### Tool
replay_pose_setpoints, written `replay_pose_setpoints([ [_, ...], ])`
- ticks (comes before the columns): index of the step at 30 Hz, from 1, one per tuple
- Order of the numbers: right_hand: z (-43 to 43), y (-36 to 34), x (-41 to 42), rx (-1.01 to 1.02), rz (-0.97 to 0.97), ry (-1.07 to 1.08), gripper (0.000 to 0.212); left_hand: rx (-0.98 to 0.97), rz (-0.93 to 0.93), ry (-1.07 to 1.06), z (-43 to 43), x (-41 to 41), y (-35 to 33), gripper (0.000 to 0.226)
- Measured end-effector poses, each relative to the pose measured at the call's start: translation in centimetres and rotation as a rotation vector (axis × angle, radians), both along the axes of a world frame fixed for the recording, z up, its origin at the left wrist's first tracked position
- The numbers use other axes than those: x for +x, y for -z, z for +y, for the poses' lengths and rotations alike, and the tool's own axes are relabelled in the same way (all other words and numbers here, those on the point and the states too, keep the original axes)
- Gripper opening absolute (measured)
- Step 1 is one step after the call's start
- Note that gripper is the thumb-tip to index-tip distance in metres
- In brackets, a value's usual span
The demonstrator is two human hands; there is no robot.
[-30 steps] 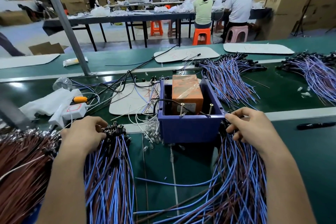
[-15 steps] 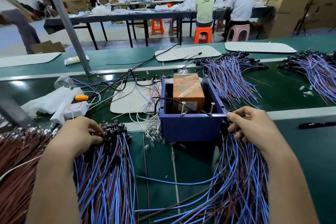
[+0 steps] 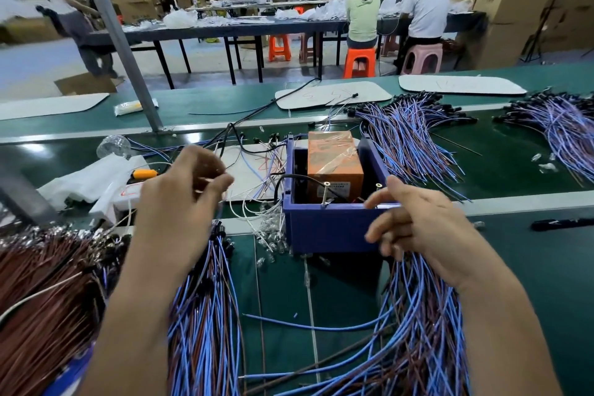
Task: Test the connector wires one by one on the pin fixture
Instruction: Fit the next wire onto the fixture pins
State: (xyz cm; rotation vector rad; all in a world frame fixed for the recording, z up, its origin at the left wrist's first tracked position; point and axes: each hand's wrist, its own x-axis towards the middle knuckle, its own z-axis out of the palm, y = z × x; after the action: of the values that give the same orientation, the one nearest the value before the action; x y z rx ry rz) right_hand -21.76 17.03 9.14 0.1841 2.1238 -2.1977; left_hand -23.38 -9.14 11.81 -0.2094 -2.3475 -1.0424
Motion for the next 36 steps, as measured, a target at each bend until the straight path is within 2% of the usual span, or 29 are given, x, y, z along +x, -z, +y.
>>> replay_pose_setpoints([
  [3,-2.4,-0.6,0.4,-0.124,-0.142,-0.307,0.064,0.142,0.084,0.242,3.1,1.5,-0.2,0.018],
  [5,-3.8,-0.6,0.5,-0.217,-0.181,-0.403,0.064,0.127,0.113,0.388,4.9,2.3,0.1,0.015],
  [9,-4.6,-0.5,0.2,-0.476,-0.107,-0.225,0.035,-0.103,0.217,0.551,7.3,3.4,0.8,0.013],
  [11,-4.0,-0.4,0.1,-0.564,-0.082,-0.151,0.027,-0.185,0.234,0.639,8.1,3.8,1.0,0.015],
  [14,-2.7,-0.6,-0.2,-0.683,-0.078,-0.046,0.018,-0.252,0.146,0.844,9.2,4.7,1.3,0.017],
  [17,-1.4,-0.6,-0.5,-0.784,-0.017,0.054,0.023,-0.320,-0.038,1.070,10.3,5.5,1.9,0.014],
  [19,-0.4,-0.5,-0.5,-0.767,0.053,0.103,0.025,-0.340,-0.173,1.218,10.5,5.5,2.3,0.012],
  [21,0.4,-0.4,-0.5,-0.673,0.108,0.121,0.031,-0.327,-0.293,1.242,10.2,5.1,2.6,0.010],
  [24,0.8,-0.4,-0.2,-0.536,0.122,0.059,0.049,-0.227,-0.331,0.927,9.7,3.9,3.4,0.015],
  [27,-0.2,-0.5,0.1,-0.406,0.048,-0.093,0.057,0.105,-0.311,0.629,9.1,2.5,3.5,0.010],
  [29,-1.5,-0.4,0.2,-0.300,-0.034,-0.236,0.057,0.338,-0.343,0.610,8.7,1.7,3.4,0.021],
  [32,-3.7,0.0,0.5,-0.192,-0.087,-0.471,0.052,0.555,-0.427,0.650,8.4,1.6,3.1,0.036],
  [36,-4.8,1.0,0.5,-0.081,-0.155,-0.629,0.048,0.828,-0.506,0.751,7.9,1.5,2.8,0.034],
])
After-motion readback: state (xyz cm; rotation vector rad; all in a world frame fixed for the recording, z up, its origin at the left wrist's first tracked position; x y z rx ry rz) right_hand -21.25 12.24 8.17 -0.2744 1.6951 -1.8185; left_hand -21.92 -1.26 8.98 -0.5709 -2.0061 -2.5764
